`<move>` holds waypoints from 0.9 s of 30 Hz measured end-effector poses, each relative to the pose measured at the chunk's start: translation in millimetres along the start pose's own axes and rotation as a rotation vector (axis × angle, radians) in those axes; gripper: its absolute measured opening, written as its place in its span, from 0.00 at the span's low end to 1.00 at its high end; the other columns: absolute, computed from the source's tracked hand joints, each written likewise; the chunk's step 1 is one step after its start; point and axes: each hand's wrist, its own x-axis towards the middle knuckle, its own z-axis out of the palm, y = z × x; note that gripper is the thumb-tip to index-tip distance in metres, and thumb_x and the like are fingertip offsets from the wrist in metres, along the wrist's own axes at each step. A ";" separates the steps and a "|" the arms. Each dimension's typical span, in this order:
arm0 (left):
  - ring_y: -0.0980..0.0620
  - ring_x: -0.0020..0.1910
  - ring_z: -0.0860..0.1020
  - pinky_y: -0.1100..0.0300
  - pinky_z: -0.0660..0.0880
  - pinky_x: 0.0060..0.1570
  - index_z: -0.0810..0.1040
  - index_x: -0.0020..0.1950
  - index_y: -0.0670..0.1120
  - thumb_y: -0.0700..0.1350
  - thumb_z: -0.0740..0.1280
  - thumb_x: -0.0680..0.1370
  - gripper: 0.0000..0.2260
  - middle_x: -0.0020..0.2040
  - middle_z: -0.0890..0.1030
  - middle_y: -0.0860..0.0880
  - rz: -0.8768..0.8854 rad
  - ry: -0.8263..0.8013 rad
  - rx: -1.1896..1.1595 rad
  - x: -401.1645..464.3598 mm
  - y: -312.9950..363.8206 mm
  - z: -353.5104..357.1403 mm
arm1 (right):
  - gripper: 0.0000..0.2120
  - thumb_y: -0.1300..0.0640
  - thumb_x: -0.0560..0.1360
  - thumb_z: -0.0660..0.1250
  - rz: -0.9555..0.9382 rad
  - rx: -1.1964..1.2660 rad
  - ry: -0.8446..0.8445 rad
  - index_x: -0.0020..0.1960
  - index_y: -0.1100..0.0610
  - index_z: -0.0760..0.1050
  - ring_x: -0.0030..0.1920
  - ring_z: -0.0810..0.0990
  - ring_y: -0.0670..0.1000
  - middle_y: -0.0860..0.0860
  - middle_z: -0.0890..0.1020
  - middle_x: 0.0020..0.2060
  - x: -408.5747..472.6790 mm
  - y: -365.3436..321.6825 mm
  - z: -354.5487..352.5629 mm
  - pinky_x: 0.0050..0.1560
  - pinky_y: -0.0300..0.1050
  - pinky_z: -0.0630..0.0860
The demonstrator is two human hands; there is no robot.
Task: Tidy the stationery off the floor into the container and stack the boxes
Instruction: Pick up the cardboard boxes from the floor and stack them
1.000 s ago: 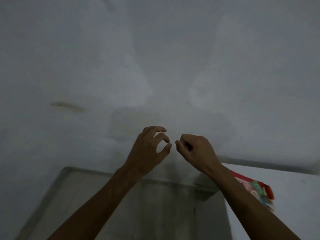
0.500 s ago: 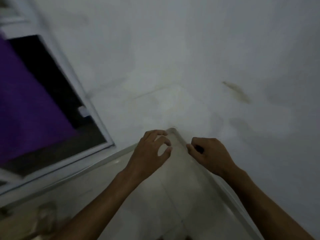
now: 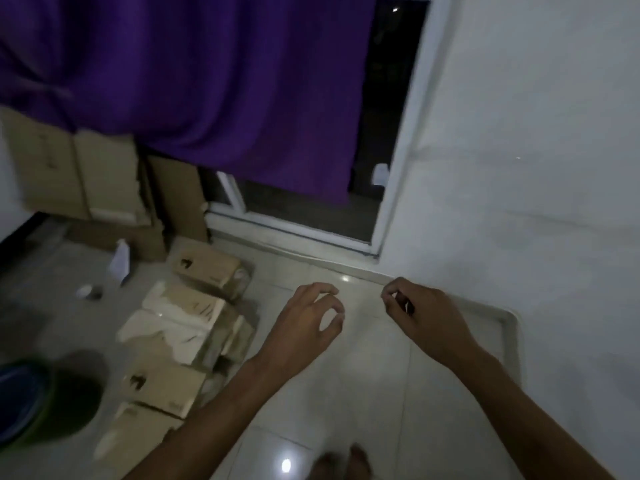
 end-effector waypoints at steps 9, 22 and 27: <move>0.52 0.61 0.73 0.56 0.73 0.58 0.80 0.48 0.47 0.43 0.68 0.76 0.03 0.60 0.76 0.50 -0.394 0.123 -0.020 -72.7 -80.4 -24.1 | 0.05 0.45 0.76 0.58 -0.202 0.106 -0.311 0.44 0.44 0.70 0.32 0.76 0.42 0.37 0.75 0.30 75.7 -47.5 90.4 0.32 0.36 0.70; 0.52 0.57 0.72 0.66 0.66 0.51 0.76 0.58 0.49 0.46 0.66 0.76 0.11 0.59 0.75 0.52 -0.630 0.128 0.019 -93.9 -321.8 -64.2 | 0.06 0.56 0.77 0.64 0.135 0.457 -0.455 0.50 0.45 0.75 0.43 0.78 0.35 0.40 0.81 0.40 163.8 -124.4 313.2 0.41 0.24 0.71; 0.46 0.56 0.73 0.59 0.68 0.51 0.76 0.59 0.46 0.44 0.67 0.76 0.12 0.58 0.77 0.47 -0.678 0.116 0.029 -82.9 -443.9 -72.2 | 0.06 0.56 0.77 0.64 0.342 0.541 -0.441 0.53 0.51 0.76 0.45 0.78 0.36 0.41 0.80 0.44 208.8 -146.2 425.4 0.41 0.26 0.72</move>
